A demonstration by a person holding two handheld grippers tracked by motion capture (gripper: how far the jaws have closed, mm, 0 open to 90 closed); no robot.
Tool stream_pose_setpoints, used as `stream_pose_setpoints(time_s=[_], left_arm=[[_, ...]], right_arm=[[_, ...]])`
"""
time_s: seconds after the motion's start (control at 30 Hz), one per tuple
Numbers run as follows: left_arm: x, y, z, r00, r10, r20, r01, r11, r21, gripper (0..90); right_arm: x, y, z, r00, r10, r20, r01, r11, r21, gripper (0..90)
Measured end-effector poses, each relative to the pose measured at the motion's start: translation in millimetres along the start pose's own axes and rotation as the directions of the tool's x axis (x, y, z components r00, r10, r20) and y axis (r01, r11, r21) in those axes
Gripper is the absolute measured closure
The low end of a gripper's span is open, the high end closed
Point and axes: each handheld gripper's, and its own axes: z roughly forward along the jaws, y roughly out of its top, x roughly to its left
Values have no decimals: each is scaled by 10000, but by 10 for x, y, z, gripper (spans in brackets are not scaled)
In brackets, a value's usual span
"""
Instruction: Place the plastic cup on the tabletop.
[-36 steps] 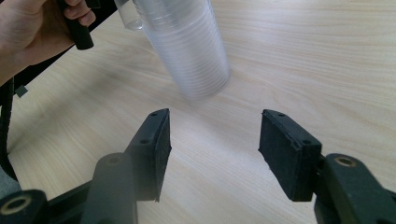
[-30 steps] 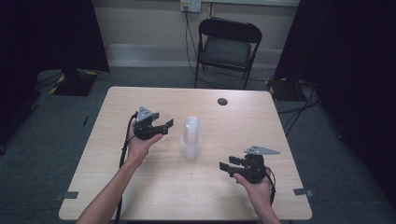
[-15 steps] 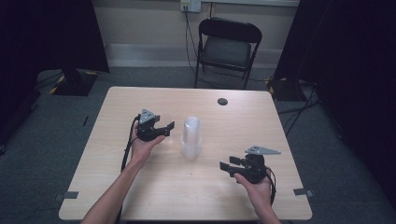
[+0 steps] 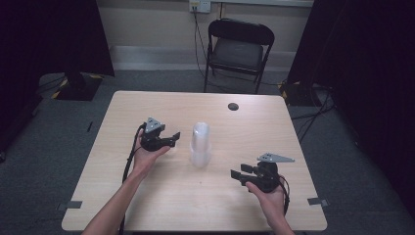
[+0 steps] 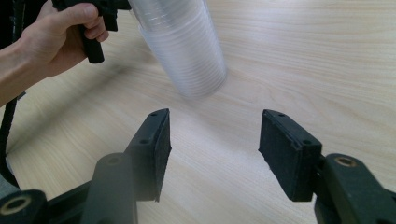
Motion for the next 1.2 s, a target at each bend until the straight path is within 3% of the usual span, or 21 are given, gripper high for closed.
stream_pose_setpoints(time_s=[0.2, 0.47, 0.7, 0.83, 0.97, 1.07, 1.17, 1.2], left_arm=[[9, -48, -21, 9996, 291, 46, -292, 9993, 229, 252], [50, -88, -39, 9998, -116, 160, 107, 9984, 551, 180], [38, -87, -71, 9997, 161, 180, -179, 9945, 1030, 157], [42, -92, -104, 9982, 593, -119, -567, 9856, 1590, 159], [48, -94, -137, 9992, 403, -65, -385, 9829, 1802, 157], [52, -90, -190, 9990, 404, 206, -438, 9784, 2020, 158], [56, -97, -250, 9998, -33, 217, -10, 9803, 1976, 158], [50, -102, -272, 9998, 7, 188, -44, 9807, 1954, 158]], right_arm=[[7, 2, -8, 10000, -23, 10, 23, 10000, -32, 441], [6, 2, -8, 10000, -5, 14, 5, 10000, -23, 443], [4, 3, -13, 10000, 14, 13, -14, 10000, -48, 442], [1, 5, -20, 10000, 12, 37, -12, 10000, -35, 442], [-2, 6, -32, 10000, 19, 70, -19, 10000, -80, 442], [1, -1, -35, 10000, 19, 87, -19, 10000, -71, 442], [-4, -8, -28, 9999, 20, 118, -20, 10000, -14, 442], [-10, -9, -24, 9999, 9, 112, -8, 10000, -34, 442]])
